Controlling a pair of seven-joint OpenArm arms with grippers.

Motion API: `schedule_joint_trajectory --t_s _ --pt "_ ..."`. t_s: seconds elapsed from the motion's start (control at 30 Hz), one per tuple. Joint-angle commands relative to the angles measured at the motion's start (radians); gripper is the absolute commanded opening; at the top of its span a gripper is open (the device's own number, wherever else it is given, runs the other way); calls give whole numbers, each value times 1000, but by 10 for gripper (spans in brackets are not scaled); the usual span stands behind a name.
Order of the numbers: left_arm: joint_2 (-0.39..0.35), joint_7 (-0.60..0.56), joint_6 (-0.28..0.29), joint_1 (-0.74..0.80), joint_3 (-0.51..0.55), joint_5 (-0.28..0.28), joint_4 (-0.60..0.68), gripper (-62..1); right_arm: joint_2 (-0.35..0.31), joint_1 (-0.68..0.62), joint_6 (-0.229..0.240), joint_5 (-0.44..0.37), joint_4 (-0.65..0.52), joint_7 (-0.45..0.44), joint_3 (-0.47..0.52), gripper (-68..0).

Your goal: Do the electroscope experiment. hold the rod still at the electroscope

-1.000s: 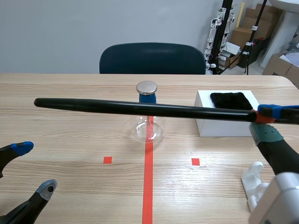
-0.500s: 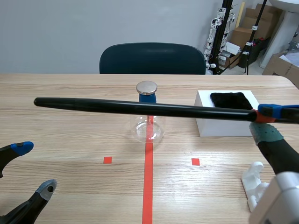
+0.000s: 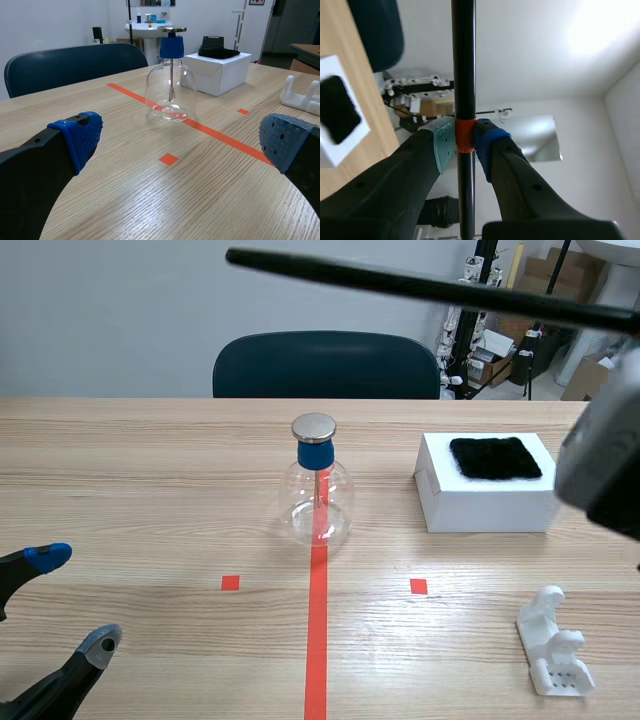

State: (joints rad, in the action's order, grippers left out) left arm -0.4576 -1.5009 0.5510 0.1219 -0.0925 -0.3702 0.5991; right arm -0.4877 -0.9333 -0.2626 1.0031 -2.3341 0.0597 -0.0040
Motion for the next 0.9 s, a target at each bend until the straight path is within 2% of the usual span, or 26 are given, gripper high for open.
schedule_joint_trajectory --t_s 0.0,0.3,0.43,0.57,0.67,0.87 --pt "-14 -29 0 0 1 11 9 14 0 40 -14 -1 23 17 16 -607" --pt "-14 -29 0 0 1 11 9 14 0 266 -12 -11 211 25 39 -607" --pt "-14 -29 0 0 1 11 9 14 -3 397 36 23 288 32 23 -607" --pt "-14 -29 0 0 1 11 9 14 -19 533 73 95 384 48 -54 -607" --pt "-14 -29 0 0 1 11 9 14 -43 655 73 149 481 81 -151 -607" --pt "-14 -29 0 0 1 11 9 14 -74 819 73 186 618 83 -309 -607"
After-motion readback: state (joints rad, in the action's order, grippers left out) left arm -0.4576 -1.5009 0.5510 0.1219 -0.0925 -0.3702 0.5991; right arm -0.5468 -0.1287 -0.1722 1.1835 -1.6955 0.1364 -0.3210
